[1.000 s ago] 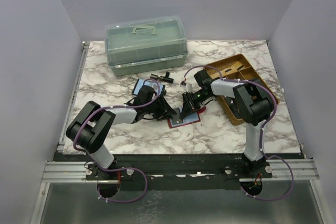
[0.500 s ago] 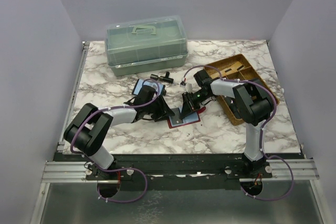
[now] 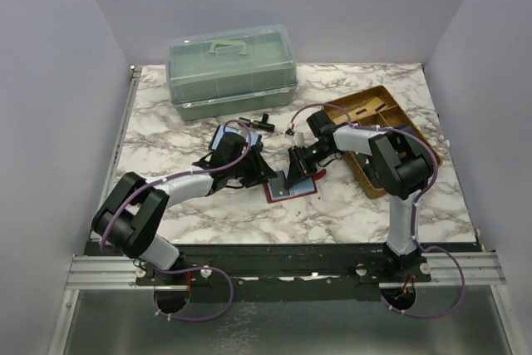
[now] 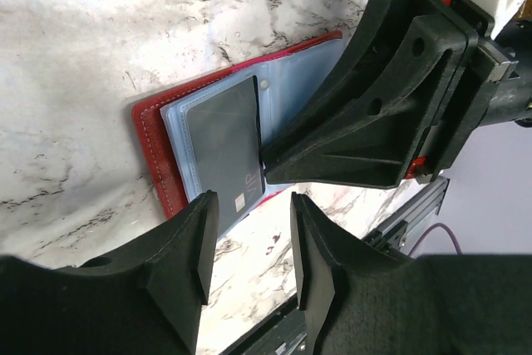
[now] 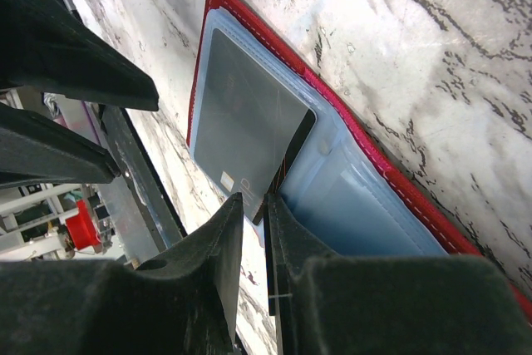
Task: Take the credit cards out of the card holder
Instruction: Remove the credit card from the card holder.
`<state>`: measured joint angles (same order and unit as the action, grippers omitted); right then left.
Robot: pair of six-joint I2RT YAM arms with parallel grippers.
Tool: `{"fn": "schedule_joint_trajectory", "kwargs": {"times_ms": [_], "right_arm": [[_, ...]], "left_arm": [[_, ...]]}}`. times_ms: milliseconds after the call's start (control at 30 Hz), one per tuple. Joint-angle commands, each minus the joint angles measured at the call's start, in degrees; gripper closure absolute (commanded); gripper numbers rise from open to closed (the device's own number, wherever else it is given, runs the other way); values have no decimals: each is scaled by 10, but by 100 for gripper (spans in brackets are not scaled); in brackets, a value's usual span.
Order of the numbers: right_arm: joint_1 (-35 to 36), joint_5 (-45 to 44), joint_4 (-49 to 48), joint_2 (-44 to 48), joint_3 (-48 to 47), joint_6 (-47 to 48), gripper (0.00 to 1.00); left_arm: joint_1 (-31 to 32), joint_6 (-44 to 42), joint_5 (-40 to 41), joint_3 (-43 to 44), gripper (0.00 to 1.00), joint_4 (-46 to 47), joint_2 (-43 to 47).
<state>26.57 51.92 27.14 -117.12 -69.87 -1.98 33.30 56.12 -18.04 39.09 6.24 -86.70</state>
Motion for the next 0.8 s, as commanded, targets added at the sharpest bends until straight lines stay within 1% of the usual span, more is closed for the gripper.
{"fn": "schedule_joint_trajectory", "kwargs": {"times_ms": [0, 433, 767], "right_arm": [[6, -26, 10, -16, -8, 3, 77], [7, -27, 12, -16, -9, 4, 77], [8, -25, 13, -21, -11, 4, 77]], "left_arm": [[3, -2, 24, -5, 55, -11, 14], [5, 3, 2, 8, 57, -5, -35], [5, 0, -12, 15, 57, -1, -49]]}}
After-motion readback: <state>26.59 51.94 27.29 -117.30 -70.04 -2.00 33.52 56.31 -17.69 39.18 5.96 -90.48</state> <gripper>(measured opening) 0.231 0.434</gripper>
